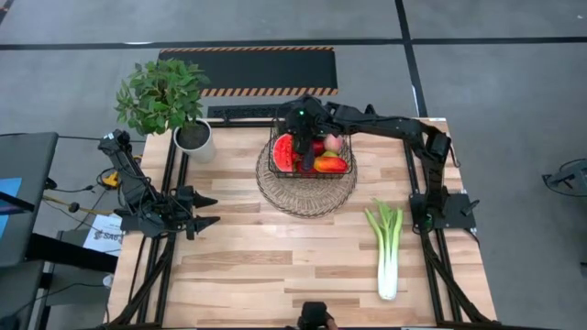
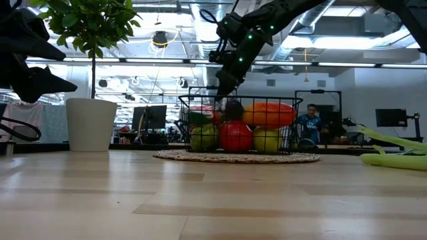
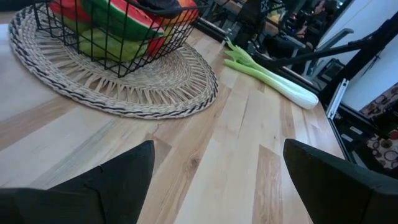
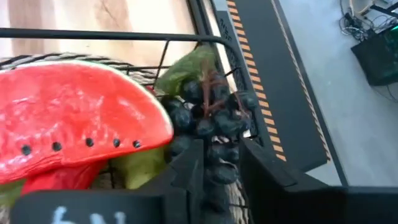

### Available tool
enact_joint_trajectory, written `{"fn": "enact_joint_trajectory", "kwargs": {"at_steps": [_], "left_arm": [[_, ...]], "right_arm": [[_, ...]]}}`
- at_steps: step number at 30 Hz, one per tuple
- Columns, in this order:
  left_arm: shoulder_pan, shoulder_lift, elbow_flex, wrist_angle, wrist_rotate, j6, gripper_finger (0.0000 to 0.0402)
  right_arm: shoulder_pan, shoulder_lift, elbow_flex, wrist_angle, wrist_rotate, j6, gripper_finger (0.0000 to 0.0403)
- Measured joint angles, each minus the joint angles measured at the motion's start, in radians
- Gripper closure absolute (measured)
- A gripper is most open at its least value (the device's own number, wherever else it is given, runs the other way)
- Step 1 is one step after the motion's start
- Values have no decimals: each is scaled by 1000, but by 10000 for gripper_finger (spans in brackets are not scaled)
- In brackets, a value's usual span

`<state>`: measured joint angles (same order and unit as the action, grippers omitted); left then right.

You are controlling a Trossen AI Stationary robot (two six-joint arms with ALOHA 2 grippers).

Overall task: Build produce basket
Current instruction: Put the purple grapes into the black wire basket, then put the green celery into the black wire basket

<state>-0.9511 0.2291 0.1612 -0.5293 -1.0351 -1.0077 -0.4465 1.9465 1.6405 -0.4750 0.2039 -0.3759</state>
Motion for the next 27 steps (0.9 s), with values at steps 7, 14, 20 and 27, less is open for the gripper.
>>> {"fn": "enact_joint_trajectory", "kwargs": {"at_steps": [7, 14, 20, 27], "left_arm": [[0, 0, 0, 0, 0, 0, 60], [0, 0, 0, 0, 4, -14, 60], [0, 0, 0, 2, 26, -28, 60], [0, 0, 0, 2, 27, -36, 60]], "right_arm": [[3, 0, 0, -27, 0, 17, 230], [17, -10, 64, -50, 0, 170, 198], [31, -13, 296, -351, 0, 367, 187], [75, -15, 494, -820, 1, 677, 189]]}}
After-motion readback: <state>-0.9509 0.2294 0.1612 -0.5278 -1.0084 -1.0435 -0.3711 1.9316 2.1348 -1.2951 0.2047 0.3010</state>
